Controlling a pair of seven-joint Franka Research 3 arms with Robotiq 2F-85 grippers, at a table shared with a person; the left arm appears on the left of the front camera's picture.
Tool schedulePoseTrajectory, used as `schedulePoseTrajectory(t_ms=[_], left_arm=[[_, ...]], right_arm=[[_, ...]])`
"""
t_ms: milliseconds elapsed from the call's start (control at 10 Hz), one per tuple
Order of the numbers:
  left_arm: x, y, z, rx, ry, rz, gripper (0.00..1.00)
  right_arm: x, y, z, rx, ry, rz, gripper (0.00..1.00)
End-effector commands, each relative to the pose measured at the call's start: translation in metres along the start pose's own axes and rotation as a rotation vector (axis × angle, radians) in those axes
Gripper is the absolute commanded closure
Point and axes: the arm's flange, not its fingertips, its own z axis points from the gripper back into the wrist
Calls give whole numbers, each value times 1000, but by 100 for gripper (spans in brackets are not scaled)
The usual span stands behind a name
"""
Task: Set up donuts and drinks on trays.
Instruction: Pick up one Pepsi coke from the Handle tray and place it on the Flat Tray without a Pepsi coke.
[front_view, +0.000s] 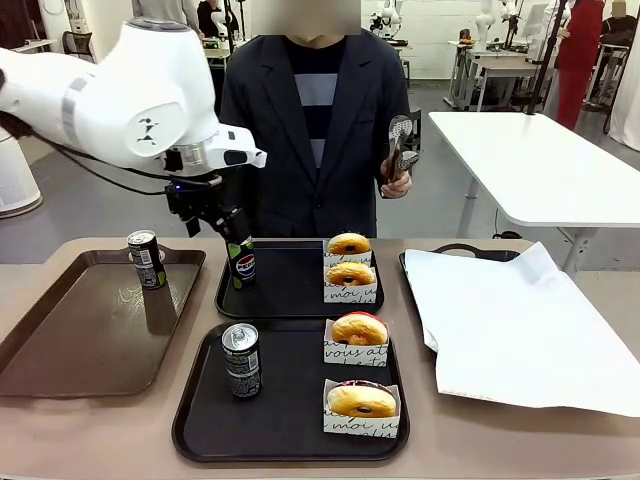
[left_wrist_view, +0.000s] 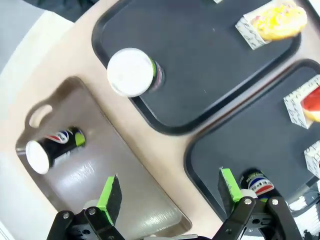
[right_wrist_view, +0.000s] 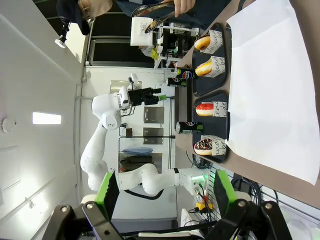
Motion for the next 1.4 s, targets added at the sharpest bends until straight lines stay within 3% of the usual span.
schedulePoseTrajectory(t_ms=[0,400,700,800,1000,1100,1300], left_arm=[[-39,3,8,-45,-19,12,0],[-65,9,7,-49,19,67,0],[-59,3,8,-37,9,46,0],[-64,32,21,-74,20,107,0],[-115,84,40,-197,-42,332,0],[-119,123,55,-240,-38,394,0],[-168,150,63,-331,-62,499,0]], right_arm=[[0,1,0,13,3,7,0],[0,1,0,13,3,7,0],[0,1,0,13,3,7,0],[0,1,0,13,3,7,0],[0,1,0,13,3,7,0],[0,1,0,13,3,7,0],[0,1,0,13,3,7,0]])
